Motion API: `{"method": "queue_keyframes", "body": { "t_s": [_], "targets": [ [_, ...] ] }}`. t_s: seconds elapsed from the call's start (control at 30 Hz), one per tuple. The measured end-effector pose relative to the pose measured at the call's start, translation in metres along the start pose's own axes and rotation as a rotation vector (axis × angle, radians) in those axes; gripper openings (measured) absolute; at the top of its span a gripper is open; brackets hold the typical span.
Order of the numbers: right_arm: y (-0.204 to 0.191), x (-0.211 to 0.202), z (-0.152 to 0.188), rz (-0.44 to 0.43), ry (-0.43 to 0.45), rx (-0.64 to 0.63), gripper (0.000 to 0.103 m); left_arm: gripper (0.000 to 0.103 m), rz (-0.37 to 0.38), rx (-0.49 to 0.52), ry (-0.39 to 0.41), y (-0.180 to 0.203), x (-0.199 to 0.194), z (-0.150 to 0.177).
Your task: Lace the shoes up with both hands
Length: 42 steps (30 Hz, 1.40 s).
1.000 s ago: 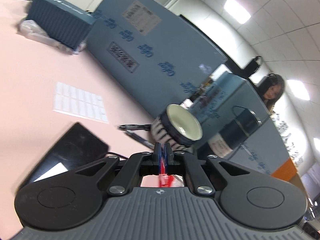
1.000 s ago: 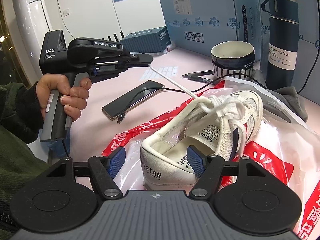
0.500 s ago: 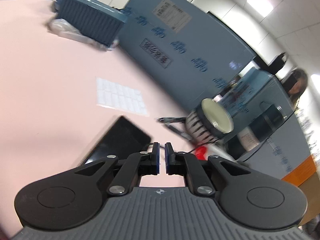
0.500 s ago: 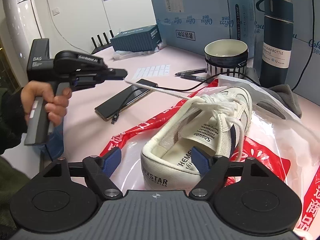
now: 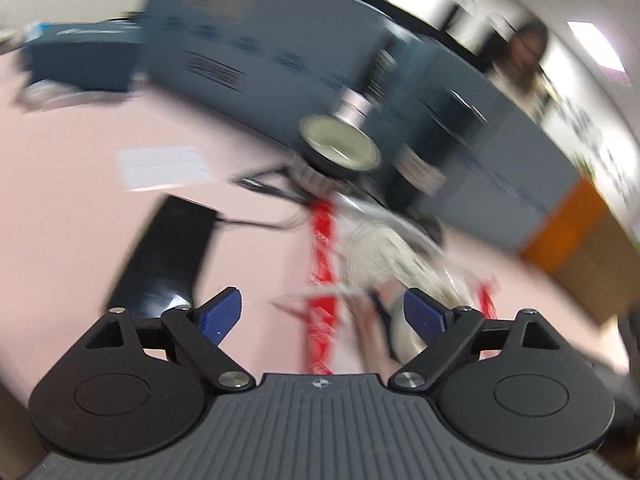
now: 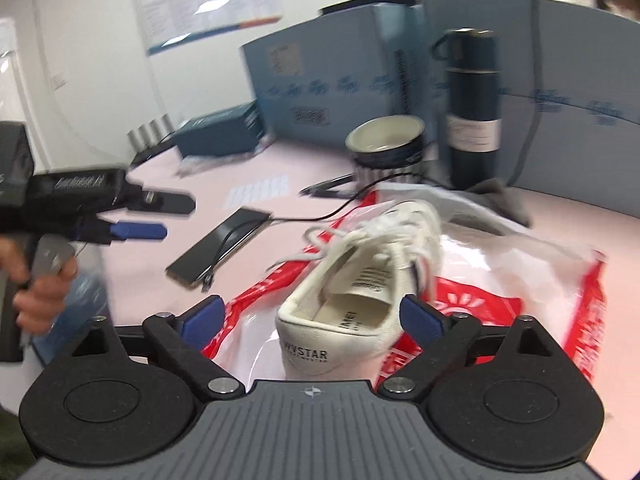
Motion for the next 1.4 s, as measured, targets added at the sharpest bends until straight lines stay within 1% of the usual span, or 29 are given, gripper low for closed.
{"method": "queue_keyframes", "body": {
  "t_s": [0.03,0.13,0.23,0.33,0.37,0.5,0.63,0.8,1.0,1.2,1.4],
  "targets": [
    [0.003,-0.004,0.000,0.024,-0.007,0.018,0.101,0.088,-0.001,0.022,-0.037,0.009,0.002,0.007],
    [0.015,-0.010,0.006,0.102,-0.068,0.097,0.102,0.088,-0.014,0.067,-0.148,0.030,0.009,0.028],
    [0.025,-0.015,0.016,0.165,-0.145,0.180,0.102,0.088,-0.024,0.122,-0.206,0.047,0.013,0.041],
    [0.031,-0.018,0.026,0.195,-0.233,0.245,0.102,0.088,-0.063,0.141,-0.269,0.053,0.022,0.051],
    [0.032,-0.019,0.028,0.203,-0.265,0.256,0.102,0.088,-0.080,0.143,-0.279,0.054,0.023,0.052],
    [0.034,-0.021,0.037,0.249,-0.381,0.280,0.102,0.088,-0.121,0.144,-0.301,0.055,0.025,0.051],
    [0.034,-0.025,0.043,0.280,-0.437,0.296,0.102,0.088,-0.170,0.158,-0.312,0.056,0.026,0.050],
    [0.034,-0.027,0.048,0.299,-0.468,0.327,0.102,0.088,-0.242,0.192,-0.321,0.057,0.027,0.050],
    [0.029,-0.026,0.055,0.294,-0.524,0.293,0.102,0.088,-0.304,0.196,-0.346,0.051,0.029,0.052],
    [0.020,-0.023,0.059,0.270,-0.555,0.255,0.102,0.088,-0.336,0.199,-0.375,0.049,0.031,0.060],
    [0.013,-0.020,0.063,0.249,-0.580,0.223,0.102,0.088,-0.353,0.243,-0.388,0.054,0.031,0.066]
  ]
}}
Point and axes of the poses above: each gripper's, at about its wrist camera, not at the fingertips, and x roughly the way its jaws point, y to its right, z to its underside, the point moved 9 cm from there along x, roughly the way its jaws point, and after that the axes turned 7 degrees about -x, right-handed, at the moved point
